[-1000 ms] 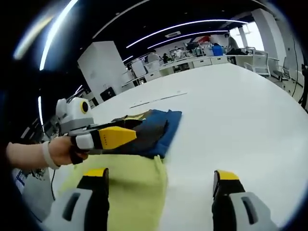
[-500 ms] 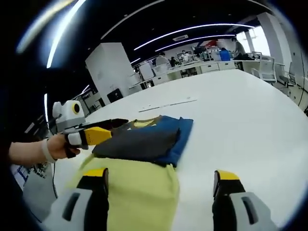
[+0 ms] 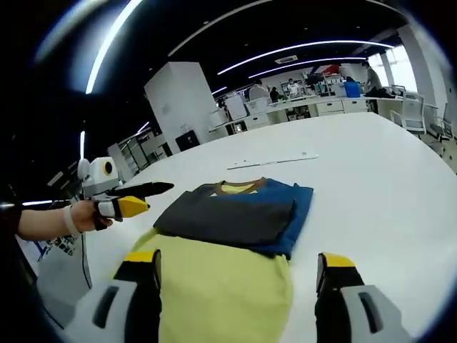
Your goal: Fold the garment on the visible template until the final outline fits inside the template.
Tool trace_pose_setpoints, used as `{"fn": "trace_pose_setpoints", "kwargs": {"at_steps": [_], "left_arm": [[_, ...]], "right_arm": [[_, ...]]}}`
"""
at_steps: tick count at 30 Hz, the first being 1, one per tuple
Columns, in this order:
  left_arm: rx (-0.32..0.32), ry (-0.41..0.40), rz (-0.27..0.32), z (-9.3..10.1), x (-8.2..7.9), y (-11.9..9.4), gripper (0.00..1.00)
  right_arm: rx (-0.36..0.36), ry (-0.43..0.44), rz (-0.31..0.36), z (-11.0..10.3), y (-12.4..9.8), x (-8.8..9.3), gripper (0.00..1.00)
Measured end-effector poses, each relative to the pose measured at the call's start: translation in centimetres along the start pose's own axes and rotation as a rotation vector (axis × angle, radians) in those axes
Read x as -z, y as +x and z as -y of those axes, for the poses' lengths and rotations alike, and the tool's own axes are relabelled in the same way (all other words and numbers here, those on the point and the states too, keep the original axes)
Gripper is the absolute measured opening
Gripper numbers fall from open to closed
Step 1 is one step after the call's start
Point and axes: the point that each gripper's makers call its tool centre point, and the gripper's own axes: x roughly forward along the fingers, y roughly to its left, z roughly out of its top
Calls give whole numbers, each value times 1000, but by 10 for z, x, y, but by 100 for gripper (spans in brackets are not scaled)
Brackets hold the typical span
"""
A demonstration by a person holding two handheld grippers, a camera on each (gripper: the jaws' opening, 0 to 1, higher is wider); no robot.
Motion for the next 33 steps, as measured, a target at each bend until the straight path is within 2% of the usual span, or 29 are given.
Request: {"fn": "trace_pose_setpoints", "kwargs": {"at_steps": [9,17,22,24,28,31,33], "left_arm": [[-32,-16,-3,-2,5,-31,75],[-71,-52,-19,-5,22,-58,71],[-71,-56,-31,0,28,-68,71],[-70,-52,-46,1,33,-73,70],[-68,-61,-69,2,41,-86,68],[-67,-46,-98,3,49,-96,67],[-63,-43,-114,4,54,-105,65]], "right_arm": [[-31,-24,16,-13,-3,-9,89],[-61,-25,9,-22,-9,-5,86],[-74,-22,14,-28,-15,-4,85],[-80,-26,11,-30,-18,-2,84],[-109,-28,-3,-35,-27,7,75],[-101,-30,-16,-33,-33,16,75],[-96,-24,-41,-31,-40,24,71]]}}
